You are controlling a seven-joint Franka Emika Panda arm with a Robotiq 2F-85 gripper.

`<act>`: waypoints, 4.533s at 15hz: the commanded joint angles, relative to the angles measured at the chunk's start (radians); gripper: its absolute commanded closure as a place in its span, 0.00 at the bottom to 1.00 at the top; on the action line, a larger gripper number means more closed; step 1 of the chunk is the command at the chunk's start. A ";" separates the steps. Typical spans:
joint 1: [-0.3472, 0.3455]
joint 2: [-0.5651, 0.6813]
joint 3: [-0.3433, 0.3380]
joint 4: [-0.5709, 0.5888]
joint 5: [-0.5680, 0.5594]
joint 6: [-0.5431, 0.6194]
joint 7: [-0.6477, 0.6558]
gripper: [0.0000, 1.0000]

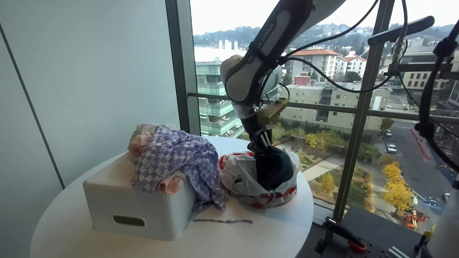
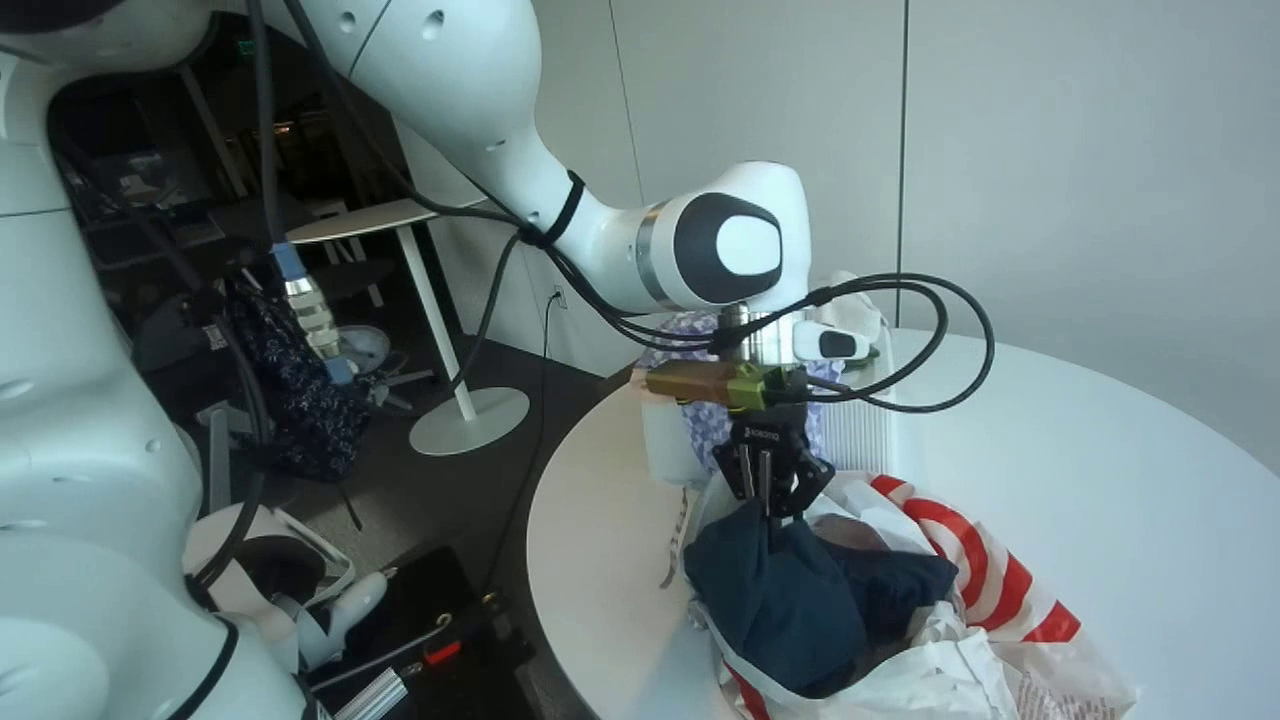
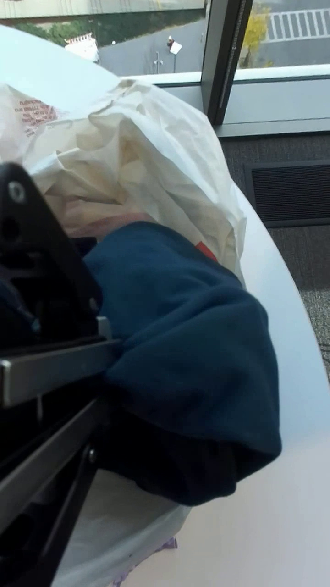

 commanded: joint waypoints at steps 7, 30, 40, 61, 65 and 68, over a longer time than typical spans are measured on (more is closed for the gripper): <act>0.073 0.276 -0.089 0.075 -0.162 0.270 0.258 0.99; 0.137 0.207 0.010 0.570 -0.092 -0.444 0.012 0.00; 0.170 0.418 -0.014 0.728 -0.322 -0.757 0.048 0.00; 0.202 0.242 0.166 0.840 0.147 -0.550 0.084 0.00; 0.197 0.215 0.190 0.678 0.269 -0.245 0.029 0.00; 0.190 0.183 0.183 0.559 0.277 0.002 -0.027 0.00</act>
